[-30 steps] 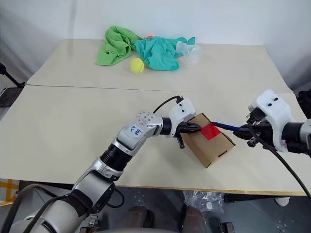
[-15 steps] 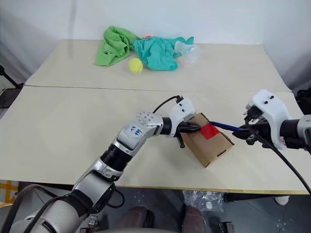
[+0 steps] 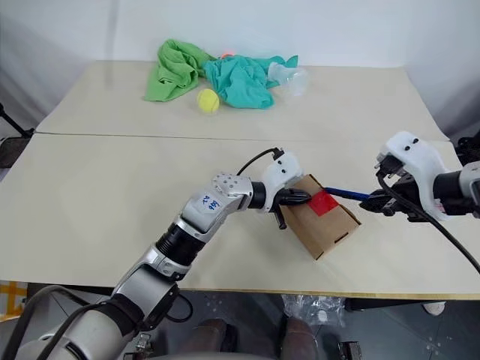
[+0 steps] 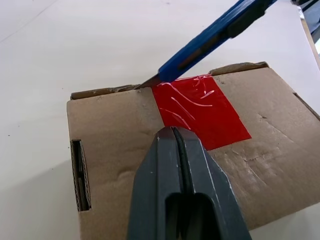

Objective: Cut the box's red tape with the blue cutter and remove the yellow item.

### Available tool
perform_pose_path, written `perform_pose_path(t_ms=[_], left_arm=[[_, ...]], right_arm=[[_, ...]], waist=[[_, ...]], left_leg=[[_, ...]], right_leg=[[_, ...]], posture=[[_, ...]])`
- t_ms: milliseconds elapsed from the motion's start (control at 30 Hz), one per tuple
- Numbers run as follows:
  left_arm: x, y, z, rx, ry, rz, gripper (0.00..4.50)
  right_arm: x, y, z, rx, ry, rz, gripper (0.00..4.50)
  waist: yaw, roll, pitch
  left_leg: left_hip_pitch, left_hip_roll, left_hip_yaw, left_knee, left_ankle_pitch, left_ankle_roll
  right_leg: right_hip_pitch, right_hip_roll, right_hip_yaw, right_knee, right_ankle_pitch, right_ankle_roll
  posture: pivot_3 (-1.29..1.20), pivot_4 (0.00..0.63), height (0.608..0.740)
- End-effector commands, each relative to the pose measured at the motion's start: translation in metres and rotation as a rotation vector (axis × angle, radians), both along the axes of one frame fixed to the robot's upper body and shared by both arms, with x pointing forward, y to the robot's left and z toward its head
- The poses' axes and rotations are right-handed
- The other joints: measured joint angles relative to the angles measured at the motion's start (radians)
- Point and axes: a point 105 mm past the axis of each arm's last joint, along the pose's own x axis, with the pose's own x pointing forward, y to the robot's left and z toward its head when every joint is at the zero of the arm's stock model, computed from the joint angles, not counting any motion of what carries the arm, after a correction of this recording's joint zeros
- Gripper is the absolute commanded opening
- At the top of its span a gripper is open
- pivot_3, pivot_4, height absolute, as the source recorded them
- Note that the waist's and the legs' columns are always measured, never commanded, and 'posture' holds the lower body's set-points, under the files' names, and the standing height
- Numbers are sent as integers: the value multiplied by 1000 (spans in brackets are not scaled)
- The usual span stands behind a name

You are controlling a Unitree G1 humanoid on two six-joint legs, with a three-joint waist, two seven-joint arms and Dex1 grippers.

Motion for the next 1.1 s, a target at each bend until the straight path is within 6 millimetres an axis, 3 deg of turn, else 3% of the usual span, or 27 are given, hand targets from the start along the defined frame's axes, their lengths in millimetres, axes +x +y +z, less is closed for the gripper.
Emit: perform_pose_path(t_ms=[33,333,733,1100], left_arm=[[2,7,-29,83,68,45,16],[4,7,-29,79,71,54,16],[6,4,-26,69,59,43,16],[9,4,-24,62,54,49,16]], right_arm=[[-9,2,-6,7,96,25,172],[-12,1,-7,-14,137,39,172],[15,6,0,-5,72,36,172],[26,11,12,13,74,29,172]], waist=[[0,0,0],[0,0,0],[-6,0,0],[-7,0,0]], left_leg=[[0,0,0,0,0,0],[0,-1,0,0,0,0],[1,-1,1,0,0,0],[0,-2,1,1,0,0]], right_leg=[[0,-1,0,0,0,0],[0,-1,-1,-4,0,1],[0,-2,-4,-4,1,1],[0,-3,-8,-3,1,2]], posture=[[0,150,740],[0,150,740],[0,150,740],[0,150,740]])
